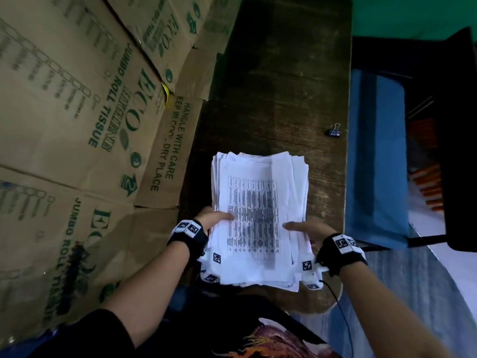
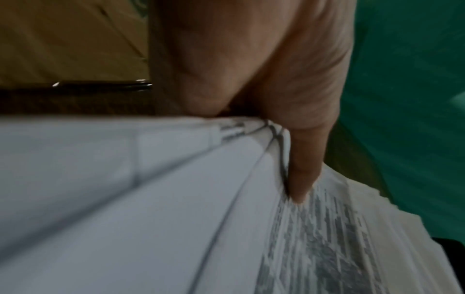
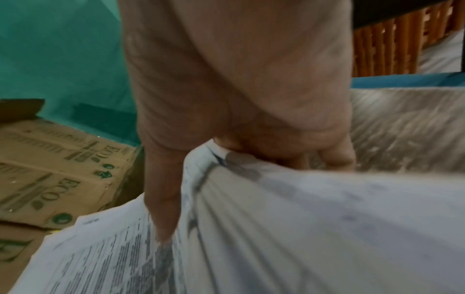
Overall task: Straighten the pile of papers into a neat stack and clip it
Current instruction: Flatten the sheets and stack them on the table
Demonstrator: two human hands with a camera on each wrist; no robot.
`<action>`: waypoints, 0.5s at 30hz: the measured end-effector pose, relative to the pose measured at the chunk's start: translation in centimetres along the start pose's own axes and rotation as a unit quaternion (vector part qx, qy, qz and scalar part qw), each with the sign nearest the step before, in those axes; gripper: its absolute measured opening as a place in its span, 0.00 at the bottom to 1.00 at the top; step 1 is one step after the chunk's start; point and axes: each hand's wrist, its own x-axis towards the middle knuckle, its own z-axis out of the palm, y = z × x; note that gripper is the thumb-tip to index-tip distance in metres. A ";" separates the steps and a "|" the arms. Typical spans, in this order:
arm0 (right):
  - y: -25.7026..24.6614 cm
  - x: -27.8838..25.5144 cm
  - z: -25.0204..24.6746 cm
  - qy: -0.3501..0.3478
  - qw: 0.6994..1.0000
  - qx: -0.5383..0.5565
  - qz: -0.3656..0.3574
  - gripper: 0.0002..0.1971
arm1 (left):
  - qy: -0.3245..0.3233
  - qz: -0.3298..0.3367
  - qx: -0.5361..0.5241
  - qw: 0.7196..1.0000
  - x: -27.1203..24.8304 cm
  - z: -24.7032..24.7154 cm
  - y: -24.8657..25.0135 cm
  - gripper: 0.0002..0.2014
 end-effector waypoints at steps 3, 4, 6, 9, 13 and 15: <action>1.5 0.9 0.1 0.006 0.999 0.034 -0.039 0.37 | -0.003 -0.010 0.070 0.997 -0.2 0.5 -1.0 0.52; 1.7 0.9 0.4 0.008 0.998 0.039 -0.053 0.37 | 0.005 0.003 0.071 0.997 -0.4 0.8 -1.1 0.51; 1.2 -0.3 1.2 0.028 0.993 0.038 -0.108 0.30 | 0.023 0.028 0.067 0.997 -1.0 1.5 -1.0 0.45; -0.7 -2.4 1.7 0.108 0.977 0.009 -0.184 0.23 | 0.041 0.087 0.043 0.994 -1.9 1.6 0.2 0.39; -3.4 -5.6 1.1 0.215 0.919 0.082 -0.321 0.21 | 0.110 0.203 -0.039 0.972 -2.8 0.0 2.7 0.24; -4.5 -7.0 0.9 0.233 0.877 0.174 -0.382 0.25 | 0.145 0.288 -0.089 0.942 -4.4 -0.7 4.6 0.11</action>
